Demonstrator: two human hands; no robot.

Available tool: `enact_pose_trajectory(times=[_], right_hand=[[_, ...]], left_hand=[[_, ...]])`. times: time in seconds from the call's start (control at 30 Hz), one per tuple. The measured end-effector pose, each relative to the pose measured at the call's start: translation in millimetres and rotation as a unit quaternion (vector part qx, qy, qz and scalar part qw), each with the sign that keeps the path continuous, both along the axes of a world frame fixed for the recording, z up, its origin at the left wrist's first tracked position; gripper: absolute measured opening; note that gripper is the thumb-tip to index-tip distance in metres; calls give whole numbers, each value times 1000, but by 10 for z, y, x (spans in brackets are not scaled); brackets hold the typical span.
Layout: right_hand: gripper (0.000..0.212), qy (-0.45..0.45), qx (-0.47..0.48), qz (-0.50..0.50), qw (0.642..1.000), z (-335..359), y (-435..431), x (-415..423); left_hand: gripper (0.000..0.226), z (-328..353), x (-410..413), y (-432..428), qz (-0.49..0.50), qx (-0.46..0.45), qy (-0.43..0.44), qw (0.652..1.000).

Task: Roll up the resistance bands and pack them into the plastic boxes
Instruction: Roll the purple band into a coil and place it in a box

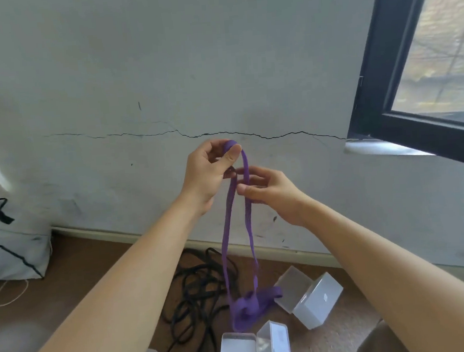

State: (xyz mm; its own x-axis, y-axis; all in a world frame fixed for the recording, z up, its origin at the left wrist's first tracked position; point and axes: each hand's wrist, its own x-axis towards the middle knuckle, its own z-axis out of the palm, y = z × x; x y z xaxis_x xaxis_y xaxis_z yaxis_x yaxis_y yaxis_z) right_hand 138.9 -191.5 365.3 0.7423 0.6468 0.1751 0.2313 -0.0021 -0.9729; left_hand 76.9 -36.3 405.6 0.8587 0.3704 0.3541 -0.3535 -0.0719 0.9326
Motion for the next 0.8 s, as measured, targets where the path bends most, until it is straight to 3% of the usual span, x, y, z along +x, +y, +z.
enact_pose_trajectory(times=[0.1, 0.33, 0.47, 0.8], right_hand=[[34, 25, 61, 3, 998, 48, 21, -14], [25, 36, 125, -38, 991, 190, 90, -7], [31, 84, 153, -7, 985, 221, 124, -20], [27, 61, 107, 9, 992, 231, 29, -3]], left_hand=[[22, 105, -28, -32, -54, -119, -44, 991], [28, 229, -51, -34, -139, -252, -53, 956], [39, 194, -42, 14, -112, -238, -45, 964], [20, 82, -112, -55, -83, -122, 3, 989]])
